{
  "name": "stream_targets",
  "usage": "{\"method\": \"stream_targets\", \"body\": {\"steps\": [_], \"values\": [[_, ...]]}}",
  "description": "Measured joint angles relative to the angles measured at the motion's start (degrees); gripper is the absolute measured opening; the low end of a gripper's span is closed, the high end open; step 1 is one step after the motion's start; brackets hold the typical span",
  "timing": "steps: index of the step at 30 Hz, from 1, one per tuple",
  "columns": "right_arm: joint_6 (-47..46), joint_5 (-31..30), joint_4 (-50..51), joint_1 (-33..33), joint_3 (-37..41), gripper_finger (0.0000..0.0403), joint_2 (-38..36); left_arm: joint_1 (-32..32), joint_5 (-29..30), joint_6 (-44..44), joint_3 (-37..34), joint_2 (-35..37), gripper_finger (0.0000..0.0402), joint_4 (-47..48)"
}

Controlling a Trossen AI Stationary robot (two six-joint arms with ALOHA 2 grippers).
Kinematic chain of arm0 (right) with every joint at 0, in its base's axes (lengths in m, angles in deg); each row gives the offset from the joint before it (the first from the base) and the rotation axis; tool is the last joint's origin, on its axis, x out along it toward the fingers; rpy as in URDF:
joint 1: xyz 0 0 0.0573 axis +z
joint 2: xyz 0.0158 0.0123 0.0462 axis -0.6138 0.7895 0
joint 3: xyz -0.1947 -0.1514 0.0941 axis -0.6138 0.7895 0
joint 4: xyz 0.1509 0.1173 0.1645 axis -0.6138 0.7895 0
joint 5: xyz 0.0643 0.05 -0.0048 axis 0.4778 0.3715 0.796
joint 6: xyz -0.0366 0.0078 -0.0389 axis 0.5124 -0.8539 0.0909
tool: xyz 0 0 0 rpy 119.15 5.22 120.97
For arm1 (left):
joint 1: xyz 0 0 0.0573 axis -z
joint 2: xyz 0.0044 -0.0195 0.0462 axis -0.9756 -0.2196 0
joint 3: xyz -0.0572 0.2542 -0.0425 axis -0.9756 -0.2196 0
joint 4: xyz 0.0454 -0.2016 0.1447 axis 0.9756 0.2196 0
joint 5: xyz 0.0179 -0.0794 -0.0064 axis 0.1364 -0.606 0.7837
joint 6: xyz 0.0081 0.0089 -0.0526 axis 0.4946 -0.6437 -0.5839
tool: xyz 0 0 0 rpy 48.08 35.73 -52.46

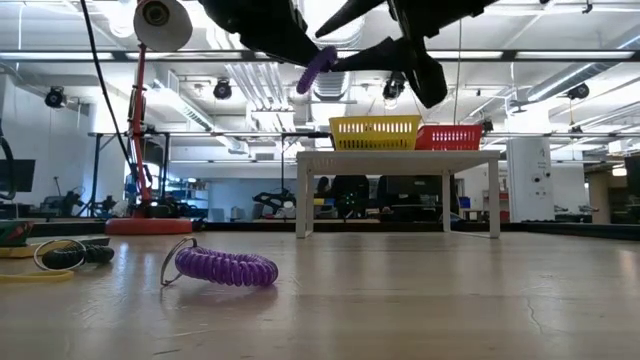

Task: Pick & Place Office Desk Supplies
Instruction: Put the purple spring keychain in the red bin on the shelf

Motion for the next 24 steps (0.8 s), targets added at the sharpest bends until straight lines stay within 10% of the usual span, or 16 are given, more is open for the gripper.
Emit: {"method": "stream_targets", "body": {"steps": [14, 24], "values": [[-5.20, 0.24, 8.97, -0.25, 0.19, 0.0025, 0.04, 0.00, 0.07, -3.39, 0.02, 0.37, 0.0022, -0.05], [-12.05, 0.68, 19.19, -0.03, 0.19, 0.0008, -3.77, -0.92, -7.74, -9.48, 0.04, 4.60, 0.0131, 2.65]]}}
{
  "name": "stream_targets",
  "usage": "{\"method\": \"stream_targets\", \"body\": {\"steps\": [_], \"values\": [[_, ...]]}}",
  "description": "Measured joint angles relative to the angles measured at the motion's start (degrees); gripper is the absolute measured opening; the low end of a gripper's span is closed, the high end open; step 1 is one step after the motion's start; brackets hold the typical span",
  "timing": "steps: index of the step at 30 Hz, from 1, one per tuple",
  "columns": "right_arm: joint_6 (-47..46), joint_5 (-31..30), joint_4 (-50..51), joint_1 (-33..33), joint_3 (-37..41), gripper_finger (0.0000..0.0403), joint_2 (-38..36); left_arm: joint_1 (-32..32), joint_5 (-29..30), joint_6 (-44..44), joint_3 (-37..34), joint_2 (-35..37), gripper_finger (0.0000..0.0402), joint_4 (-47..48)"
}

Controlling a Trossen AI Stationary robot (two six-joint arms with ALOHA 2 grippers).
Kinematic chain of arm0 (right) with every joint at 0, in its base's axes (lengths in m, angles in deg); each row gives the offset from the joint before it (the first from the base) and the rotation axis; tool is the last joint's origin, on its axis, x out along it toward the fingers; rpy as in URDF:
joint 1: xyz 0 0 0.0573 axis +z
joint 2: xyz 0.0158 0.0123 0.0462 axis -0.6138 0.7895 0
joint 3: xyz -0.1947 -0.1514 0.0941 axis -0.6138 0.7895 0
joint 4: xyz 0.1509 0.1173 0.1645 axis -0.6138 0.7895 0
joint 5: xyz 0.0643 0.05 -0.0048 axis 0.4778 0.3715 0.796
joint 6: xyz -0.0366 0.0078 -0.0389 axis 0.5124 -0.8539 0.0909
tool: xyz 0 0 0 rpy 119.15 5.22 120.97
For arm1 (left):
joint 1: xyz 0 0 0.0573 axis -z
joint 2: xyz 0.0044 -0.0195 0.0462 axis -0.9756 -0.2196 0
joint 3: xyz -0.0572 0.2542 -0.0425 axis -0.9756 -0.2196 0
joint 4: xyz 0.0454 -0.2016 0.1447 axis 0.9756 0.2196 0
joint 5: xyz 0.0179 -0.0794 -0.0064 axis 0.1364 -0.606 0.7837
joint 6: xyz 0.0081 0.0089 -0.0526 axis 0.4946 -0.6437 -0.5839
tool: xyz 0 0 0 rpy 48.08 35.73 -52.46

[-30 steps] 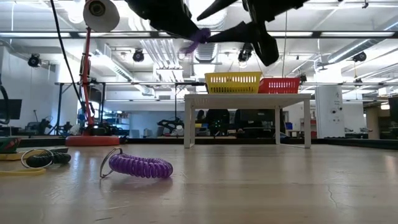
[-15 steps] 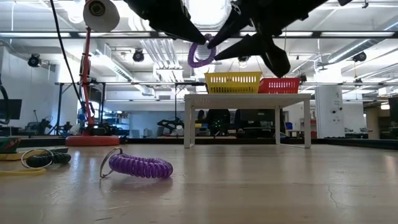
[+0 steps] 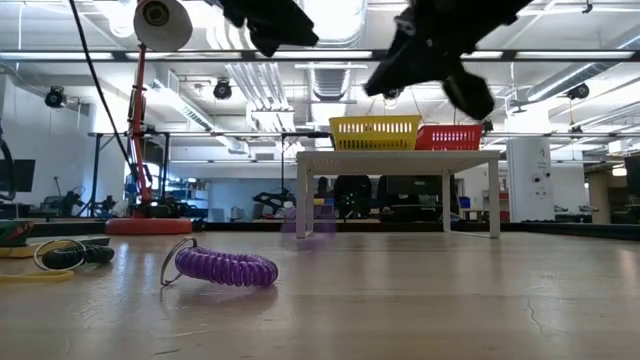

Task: Pick & Place Office Desk Supplies
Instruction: Put the purple spring keychain in the red bin on the shelf

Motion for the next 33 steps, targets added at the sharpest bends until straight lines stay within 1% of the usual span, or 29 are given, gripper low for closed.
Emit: {"method": "stream_targets", "body": {"steps": [3, 6, 9, 12, 15, 18, 22, 25, 29, 31, 33], "values": [[-1.83, 1.05, 8.47, 0.09, -0.77, 0.0008, -4.17, -0.14, -0.08, -2.39, 0.00, 2.26, 0.0162, 0.37], [-2.39, 1.16, 17.86, 0.06, -3.37, 0.0008, -8.89, -0.32, -0.03, -3.87, 0.01, 5.26, 0.0186, 0.26], [-2.23, 1.16, 26.60, -0.37, -6.76, 0.0008, -13.50, -0.45, 1.90, -5.29, -0.11, 8.12, 0.0201, 0.23], [-1.79, 1.08, 35.53, -1.82, -11.26, 0.0008, -17.12, -0.48, 4.41, -5.59, -0.15, 10.23, 0.0207, 0.42], [0.64, 0.25, 43.29, -4.60, -16.71, 0.0008, -19.60, -0.48, 5.64, -5.61, -0.21, 11.21, 0.0208, 0.38], [5.22, 0.48, 47.64, -8.32, -21.07, 0.0008, -20.73, -0.48, 5.97, -5.61, -0.26, 11.40, 0.0205, 0.39], [12.09, 0.69, 47.90, -11.55, -23.15, 0.0008, -20.33, -0.48, 5.99, -5.65, -0.28, 11.40, 0.0199, 1.93], [14.34, 1.32, 47.02, -11.38, -22.61, 0.0008, -18.95, -0.48, 5.99, -7.64, 0.06, 11.84, 0.0194, 6.03], [14.10, 7.09, 44.58, -9.54, -19.55, 0.0009, -15.32, -0.48, 5.99, -12.26, 0.97, 14.10, 0.0188, 11.88], [14.15, 10.99, 40.81, -8.36, -17.56, 0.0014, -12.58, -0.48, 5.99, -13.52, 0.96, 15.51, 0.0185, 15.03], [14.43, 15.14, 35.00, -7.29, -15.47, 0.0027, -9.44, -0.48, 5.99, -14.54, 0.55, 16.99, 0.0183, 18.61]]}}
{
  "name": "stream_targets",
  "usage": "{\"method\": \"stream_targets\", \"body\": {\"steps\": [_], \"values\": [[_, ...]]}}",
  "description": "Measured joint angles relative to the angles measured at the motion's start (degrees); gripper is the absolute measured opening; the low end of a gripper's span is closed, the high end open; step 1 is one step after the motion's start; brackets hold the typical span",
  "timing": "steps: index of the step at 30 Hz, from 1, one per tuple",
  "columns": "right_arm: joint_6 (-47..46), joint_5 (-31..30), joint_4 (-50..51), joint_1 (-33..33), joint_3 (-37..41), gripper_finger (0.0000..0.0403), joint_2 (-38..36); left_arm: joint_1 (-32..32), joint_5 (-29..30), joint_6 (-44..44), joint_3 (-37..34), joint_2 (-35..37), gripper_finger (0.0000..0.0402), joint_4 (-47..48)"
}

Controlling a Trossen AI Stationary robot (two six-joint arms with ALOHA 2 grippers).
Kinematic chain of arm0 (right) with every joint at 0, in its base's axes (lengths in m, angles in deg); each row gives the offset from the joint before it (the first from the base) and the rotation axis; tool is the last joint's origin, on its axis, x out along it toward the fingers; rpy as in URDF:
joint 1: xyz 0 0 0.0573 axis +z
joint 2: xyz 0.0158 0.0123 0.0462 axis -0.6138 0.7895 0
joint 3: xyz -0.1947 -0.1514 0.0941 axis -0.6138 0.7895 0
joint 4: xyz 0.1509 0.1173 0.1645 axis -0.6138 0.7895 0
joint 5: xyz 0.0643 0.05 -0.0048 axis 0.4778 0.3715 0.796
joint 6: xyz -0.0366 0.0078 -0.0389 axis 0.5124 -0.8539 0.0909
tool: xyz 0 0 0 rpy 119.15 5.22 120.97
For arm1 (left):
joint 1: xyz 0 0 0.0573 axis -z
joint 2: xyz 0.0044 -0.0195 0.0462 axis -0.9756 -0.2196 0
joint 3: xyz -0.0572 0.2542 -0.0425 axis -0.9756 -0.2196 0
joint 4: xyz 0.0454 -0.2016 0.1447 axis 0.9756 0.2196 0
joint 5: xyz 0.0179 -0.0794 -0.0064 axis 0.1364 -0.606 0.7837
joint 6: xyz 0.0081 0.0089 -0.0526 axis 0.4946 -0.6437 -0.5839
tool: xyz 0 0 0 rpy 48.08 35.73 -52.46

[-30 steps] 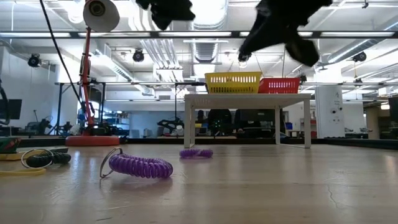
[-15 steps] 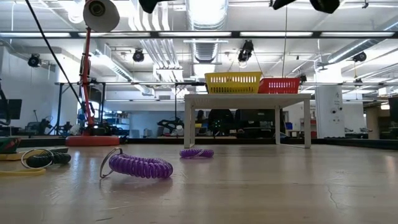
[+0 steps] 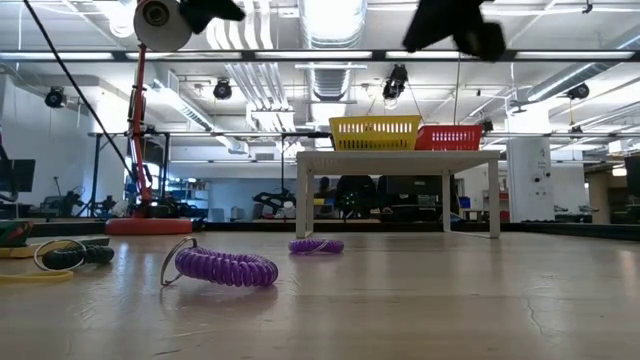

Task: Pick & Place Office Desk Supplies
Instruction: Put the purple spring keychain in the red bin on the shelf

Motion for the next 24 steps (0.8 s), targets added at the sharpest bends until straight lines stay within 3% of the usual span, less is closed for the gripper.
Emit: {"method": "stream_targets", "body": {"steps": [5, 10, 17, 24], "values": [[1.46, 10.49, -16.64, 0.67, 3.88, 0.0086, 9.54, 0.00, 0.43, -1.58, 0.00, 3.01, 0.0178, 7.29], [3.88, 12.63, -24.93, -0.90, 4.45, 0.0147, 19.58, 0.04, 0.42, -2.69, 0.00, 4.95, 0.0176, 11.38], [10.86, 12.67, -24.90, -2.57, -1.49, 0.0193, 31.36, 0.07, 0.42, -3.41, -0.02, 5.95, 0.0176, 15.94], [12.82, 11.28, -19.03, -2.57, -9.23, 0.0184, 41.80, 0.09, 0.25, -3.39, -0.06, 6.07, 0.0176, 17.86]]}}
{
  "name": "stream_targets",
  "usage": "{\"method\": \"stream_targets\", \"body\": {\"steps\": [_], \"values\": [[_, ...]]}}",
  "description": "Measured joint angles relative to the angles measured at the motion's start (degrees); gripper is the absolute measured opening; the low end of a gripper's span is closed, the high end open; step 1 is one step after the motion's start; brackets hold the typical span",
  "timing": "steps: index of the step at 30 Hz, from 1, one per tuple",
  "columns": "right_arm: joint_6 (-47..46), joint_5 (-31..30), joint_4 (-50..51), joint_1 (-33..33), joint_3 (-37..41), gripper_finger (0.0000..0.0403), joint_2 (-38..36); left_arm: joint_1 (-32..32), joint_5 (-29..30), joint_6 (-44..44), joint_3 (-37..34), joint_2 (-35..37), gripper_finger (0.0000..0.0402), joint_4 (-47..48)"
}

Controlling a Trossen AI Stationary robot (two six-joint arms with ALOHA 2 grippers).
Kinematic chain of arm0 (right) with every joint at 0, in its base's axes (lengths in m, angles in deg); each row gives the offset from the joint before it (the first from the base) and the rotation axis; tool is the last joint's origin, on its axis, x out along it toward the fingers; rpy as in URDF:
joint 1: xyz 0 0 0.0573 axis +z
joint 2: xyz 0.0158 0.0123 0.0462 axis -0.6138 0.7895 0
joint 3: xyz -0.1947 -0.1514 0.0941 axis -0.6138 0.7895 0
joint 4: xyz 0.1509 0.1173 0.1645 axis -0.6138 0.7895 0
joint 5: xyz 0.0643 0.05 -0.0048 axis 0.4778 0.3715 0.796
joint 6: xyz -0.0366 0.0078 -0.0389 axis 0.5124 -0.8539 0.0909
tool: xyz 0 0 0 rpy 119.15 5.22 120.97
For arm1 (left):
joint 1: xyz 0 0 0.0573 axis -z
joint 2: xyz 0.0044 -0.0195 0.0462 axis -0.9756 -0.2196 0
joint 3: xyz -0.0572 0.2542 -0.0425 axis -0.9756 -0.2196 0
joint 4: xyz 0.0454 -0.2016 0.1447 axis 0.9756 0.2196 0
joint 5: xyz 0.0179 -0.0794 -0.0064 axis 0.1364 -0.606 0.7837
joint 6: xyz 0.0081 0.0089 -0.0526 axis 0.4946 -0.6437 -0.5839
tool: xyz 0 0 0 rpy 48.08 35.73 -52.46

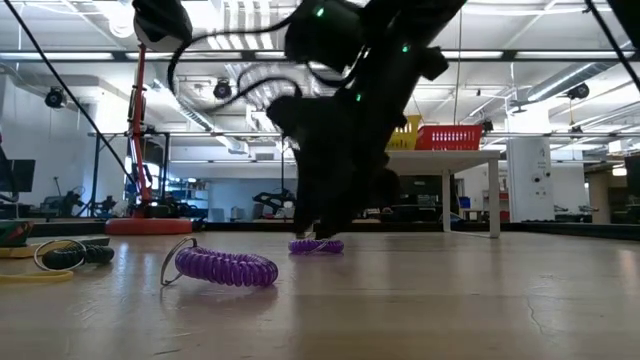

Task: Pick & Place Office Desk Supplies
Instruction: Put the purple spring keychain in the red bin on the shelf

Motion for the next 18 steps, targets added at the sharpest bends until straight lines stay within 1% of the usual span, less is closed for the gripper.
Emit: {"method": "stream_targets", "body": {"steps": [2, 7, 12, 15, 18], "values": [[-0.20, -1.33, 2.42, 0.32, -1.88, 0.0174, 2.31, 0.00, -0.27, 0.00, 0.01, 0.01, 0.0176, 0.15], [-0.62, -1.78, 5.48, 0.70, -5.40, 0.0135, 5.28, 0.06, -0.91, 0.02, 0.01, 0.03, 0.0176, 0.39], [-0.97, -2.67, 6.92, 0.72, -5.51, 0.0066, 5.30, 0.11, -1.23, 0.07, 0.01, 0.10, 0.0173, 0.43], [-1.34, -1.92, 7.91, 0.59, -5.49, 0.0024, 5.03, 0.11, -1.29, 0.11, 0.01, 0.10, 0.0173, 0.43], [-3.01, -1.62, 8.76, 0.76, -5.49, 0.0018, 3.82, 0.11, -1.32, 0.11, 0.01, 0.09, 0.0173, 0.43]]}}
